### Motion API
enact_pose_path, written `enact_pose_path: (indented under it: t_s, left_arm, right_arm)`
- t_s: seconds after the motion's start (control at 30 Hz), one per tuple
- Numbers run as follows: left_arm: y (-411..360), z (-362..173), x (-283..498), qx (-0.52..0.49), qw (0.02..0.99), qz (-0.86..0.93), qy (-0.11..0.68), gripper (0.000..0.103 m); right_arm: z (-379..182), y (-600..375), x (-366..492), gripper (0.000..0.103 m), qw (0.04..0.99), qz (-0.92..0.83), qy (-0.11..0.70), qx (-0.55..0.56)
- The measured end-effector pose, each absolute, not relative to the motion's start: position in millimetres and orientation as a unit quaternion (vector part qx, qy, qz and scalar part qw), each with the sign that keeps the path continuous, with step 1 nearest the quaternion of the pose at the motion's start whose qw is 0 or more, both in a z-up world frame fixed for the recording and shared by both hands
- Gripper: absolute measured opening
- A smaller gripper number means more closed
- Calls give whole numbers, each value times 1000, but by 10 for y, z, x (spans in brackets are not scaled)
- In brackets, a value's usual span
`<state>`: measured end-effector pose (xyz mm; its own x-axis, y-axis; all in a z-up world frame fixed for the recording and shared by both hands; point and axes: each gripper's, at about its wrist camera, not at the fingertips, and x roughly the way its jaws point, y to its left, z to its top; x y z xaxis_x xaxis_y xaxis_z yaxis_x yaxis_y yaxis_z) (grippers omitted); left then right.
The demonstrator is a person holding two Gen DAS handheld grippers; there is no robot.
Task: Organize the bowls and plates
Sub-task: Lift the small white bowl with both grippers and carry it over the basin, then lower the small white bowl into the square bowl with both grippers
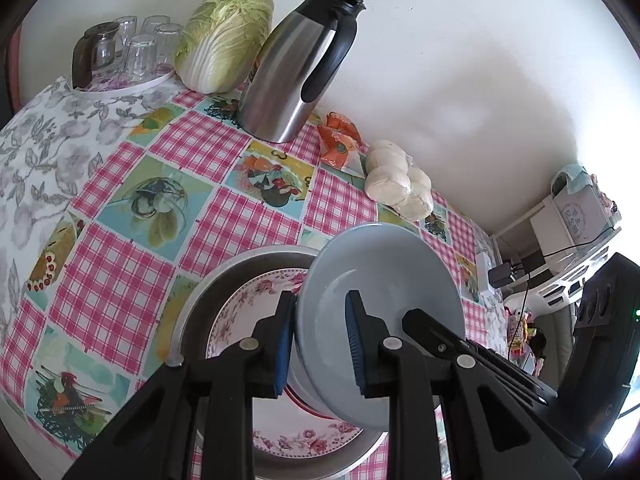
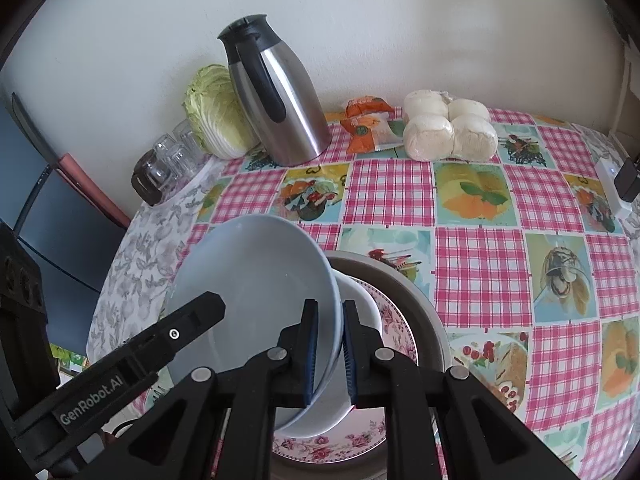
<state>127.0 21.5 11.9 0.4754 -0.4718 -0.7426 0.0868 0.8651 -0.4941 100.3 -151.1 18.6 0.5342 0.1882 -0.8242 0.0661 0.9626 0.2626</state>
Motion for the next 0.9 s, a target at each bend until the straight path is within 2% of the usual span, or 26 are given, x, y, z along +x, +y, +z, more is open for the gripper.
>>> enact_pose_path:
  t_s: [0.9]
  left_arm:
    - [195,188,1221,-201,845,-175,464,24]
  right_arm:
    - [121,-1746,1031,14,865,15,473,169]
